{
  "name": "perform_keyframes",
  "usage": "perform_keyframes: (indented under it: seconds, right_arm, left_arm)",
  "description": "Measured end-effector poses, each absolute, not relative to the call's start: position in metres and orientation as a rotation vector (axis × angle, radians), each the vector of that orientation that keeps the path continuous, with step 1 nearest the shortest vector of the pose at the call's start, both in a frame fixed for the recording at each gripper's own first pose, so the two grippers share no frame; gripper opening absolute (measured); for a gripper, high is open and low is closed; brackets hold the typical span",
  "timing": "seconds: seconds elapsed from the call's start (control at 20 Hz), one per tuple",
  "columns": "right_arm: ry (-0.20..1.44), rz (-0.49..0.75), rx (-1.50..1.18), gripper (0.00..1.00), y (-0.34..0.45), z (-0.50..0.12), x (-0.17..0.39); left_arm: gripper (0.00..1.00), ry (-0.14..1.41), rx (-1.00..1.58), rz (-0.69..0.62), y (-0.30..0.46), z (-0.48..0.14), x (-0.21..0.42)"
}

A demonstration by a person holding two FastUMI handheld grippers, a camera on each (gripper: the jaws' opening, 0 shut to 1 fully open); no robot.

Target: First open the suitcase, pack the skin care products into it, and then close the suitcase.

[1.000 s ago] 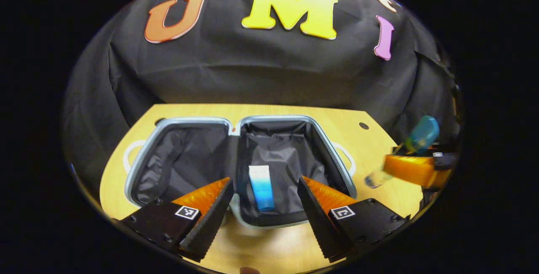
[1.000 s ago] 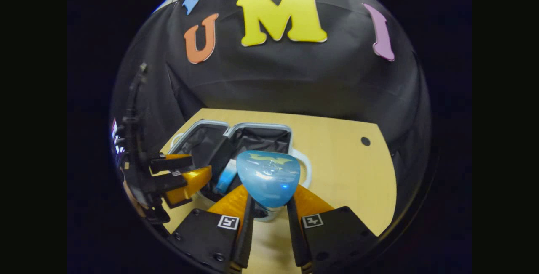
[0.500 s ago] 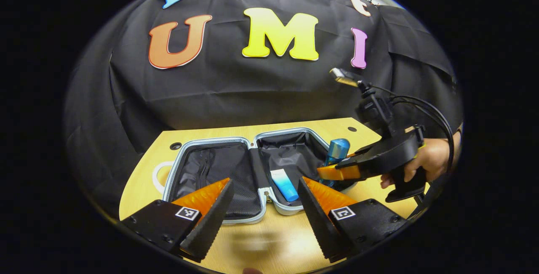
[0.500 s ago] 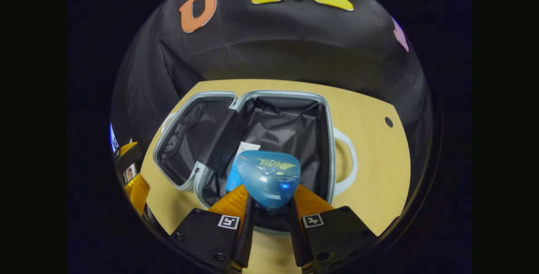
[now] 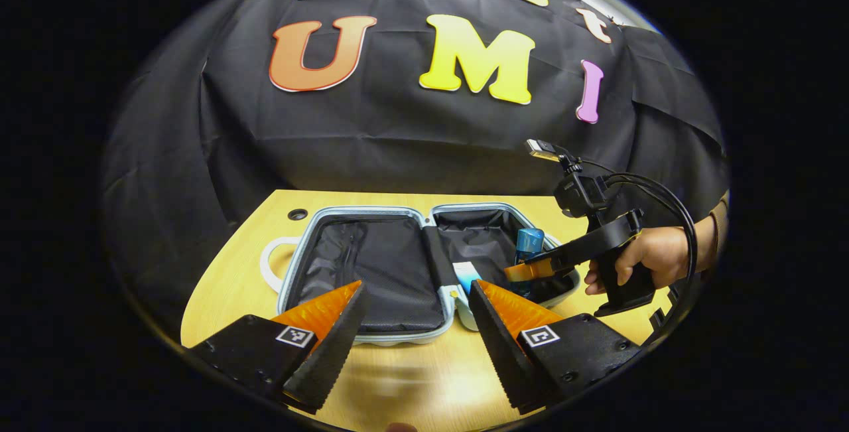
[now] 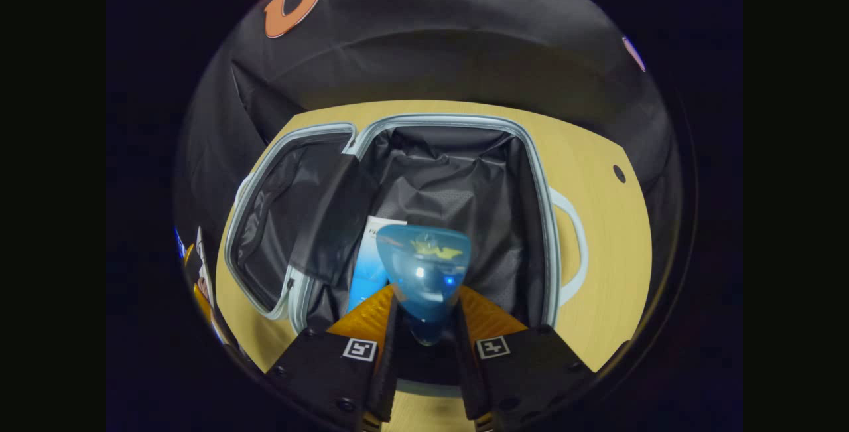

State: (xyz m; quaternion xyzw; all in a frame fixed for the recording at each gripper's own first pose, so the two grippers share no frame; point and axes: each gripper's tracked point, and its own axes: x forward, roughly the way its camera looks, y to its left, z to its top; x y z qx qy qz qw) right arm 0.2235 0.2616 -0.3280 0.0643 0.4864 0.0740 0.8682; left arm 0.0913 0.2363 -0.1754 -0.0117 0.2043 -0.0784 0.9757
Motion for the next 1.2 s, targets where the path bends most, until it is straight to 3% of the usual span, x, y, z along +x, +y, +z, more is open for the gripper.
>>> perform_keyframes:
  seconds: [0.55, 0.85, 1.0, 1.15, 1.2]
  right_arm:
    - [1.168, 0.037, 0.145, 0.37, 0.26, -0.367, 0.225]
    - [1.156, 0.002, 0.113, 0.37, 0.262, -0.366, 0.226]
    - [1.155, -0.038, 0.111, 0.51, 0.257, -0.363, 0.219]
    - [1.099, -0.045, 0.129, 0.8, 0.253, -0.347, 0.22]
    - [1.074, -0.046, 0.13, 0.8, 0.252, -0.339, 0.22]
  left_arm:
    - [0.98, 0.405, -0.12, -0.029, 0.318, -0.183, 0.097]
    - [0.97, 0.292, -0.06, -0.003, 0.351, -0.156, 0.112]
    - [0.97, 0.232, -0.071, 0.012, 0.374, -0.139, 0.136]
    - [0.97, 0.193, -0.149, 0.023, 0.398, -0.139, 0.153]
    - [0.97, 0.192, -0.18, 0.034, 0.405, -0.143, 0.157]
